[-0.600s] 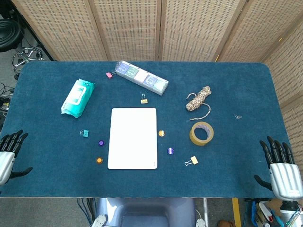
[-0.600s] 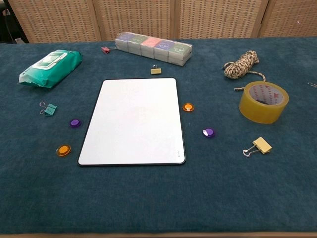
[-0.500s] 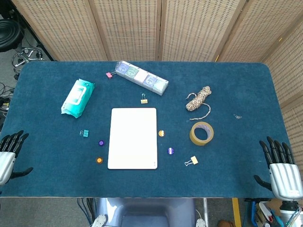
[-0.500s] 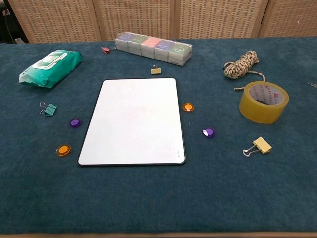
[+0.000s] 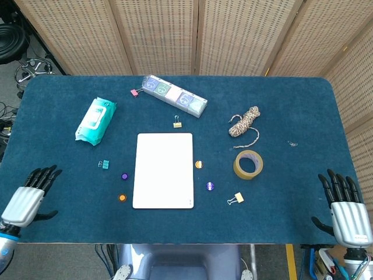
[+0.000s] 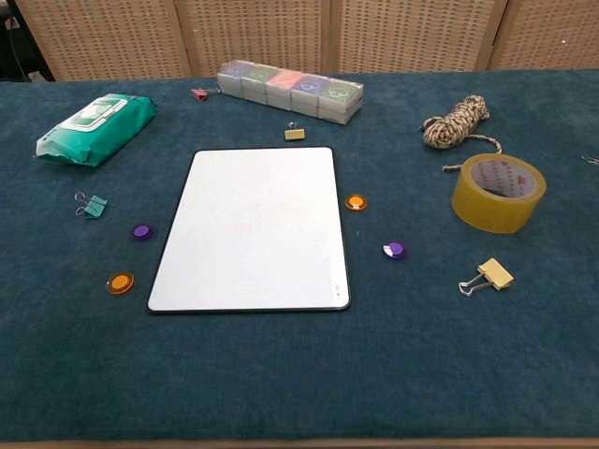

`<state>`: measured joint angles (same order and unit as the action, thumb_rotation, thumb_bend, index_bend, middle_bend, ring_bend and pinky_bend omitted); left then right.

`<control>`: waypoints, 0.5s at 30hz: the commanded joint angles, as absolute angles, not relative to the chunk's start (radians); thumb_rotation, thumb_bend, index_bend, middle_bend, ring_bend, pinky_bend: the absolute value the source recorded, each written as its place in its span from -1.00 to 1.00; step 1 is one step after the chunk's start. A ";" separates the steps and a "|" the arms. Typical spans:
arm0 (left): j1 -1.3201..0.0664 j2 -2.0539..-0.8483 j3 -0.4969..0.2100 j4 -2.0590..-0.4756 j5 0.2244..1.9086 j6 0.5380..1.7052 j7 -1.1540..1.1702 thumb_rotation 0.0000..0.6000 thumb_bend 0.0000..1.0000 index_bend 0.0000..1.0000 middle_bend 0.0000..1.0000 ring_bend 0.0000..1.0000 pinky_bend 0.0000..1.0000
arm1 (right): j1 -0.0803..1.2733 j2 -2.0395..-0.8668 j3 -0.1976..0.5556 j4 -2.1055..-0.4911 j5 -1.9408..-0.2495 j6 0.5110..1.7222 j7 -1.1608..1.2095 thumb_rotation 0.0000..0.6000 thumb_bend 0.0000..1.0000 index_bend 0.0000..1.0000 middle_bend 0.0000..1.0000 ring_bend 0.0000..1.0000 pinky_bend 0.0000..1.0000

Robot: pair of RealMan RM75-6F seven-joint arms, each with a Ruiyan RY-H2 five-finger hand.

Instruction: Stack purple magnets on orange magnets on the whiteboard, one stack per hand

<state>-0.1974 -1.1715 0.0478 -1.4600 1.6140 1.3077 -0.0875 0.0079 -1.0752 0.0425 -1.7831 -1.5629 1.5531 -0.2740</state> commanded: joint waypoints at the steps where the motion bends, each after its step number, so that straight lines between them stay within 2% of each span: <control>1: -0.233 -1.192 0.044 -1.493 1.609 1.258 -0.050 1.00 -0.75 -0.63 -1.00 -1.00 -1.00 | 0.009 -1.074 0.043 -1.783 -1.559 1.549 -0.272 1.00 -1.00 -1.00 -1.00 -1.00 -1.00; 6: -0.288 -1.255 0.018 -1.540 1.550 1.157 0.053 1.00 -0.64 -0.43 -1.00 -1.00 -1.00 | 0.009 -1.069 0.043 -1.785 -1.555 1.547 -0.262 1.00 -1.00 -1.00 -1.00 -1.00 -1.00; 15: -0.332 -1.325 -0.008 -1.592 1.457 1.080 0.209 1.00 -0.52 -0.28 -1.00 -1.00 -1.00 | 0.012 -1.063 0.046 -1.785 -1.546 1.542 -0.248 1.00 -1.00 -1.00 -1.00 -1.00 -1.00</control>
